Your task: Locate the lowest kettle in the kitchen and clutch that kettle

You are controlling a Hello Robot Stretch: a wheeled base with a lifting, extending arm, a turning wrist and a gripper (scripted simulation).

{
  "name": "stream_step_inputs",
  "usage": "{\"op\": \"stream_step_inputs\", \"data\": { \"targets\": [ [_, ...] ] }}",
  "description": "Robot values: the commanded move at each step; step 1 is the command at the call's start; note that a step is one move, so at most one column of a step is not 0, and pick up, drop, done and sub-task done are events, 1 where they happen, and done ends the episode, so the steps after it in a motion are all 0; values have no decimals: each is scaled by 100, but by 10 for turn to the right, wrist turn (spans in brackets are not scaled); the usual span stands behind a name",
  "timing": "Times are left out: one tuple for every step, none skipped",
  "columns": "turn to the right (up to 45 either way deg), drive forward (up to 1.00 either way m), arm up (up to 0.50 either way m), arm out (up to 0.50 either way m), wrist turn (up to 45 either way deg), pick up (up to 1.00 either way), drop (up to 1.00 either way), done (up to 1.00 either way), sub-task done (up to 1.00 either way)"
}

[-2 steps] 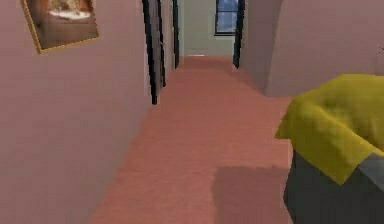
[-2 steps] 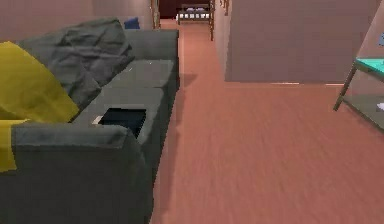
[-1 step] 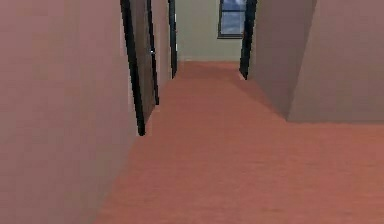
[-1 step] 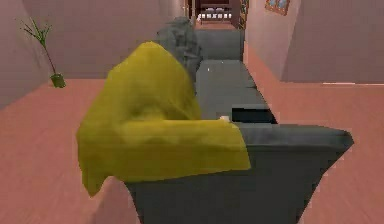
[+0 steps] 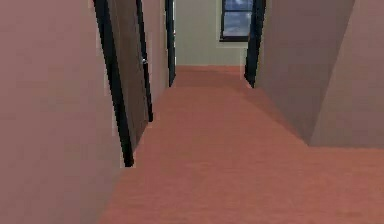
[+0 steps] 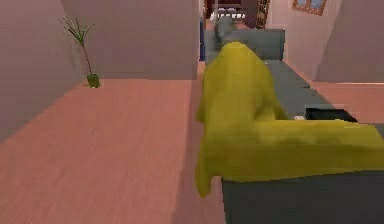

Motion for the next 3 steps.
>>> {"op": "stream_step_inputs", "data": {
  "targets": [
    [450,0,0,0,0,0,0,0,0],
    [120,0,0,0,0,0,0,0,0],
    [0,30,0,0,0,0,0,0,0]
  ]
}}
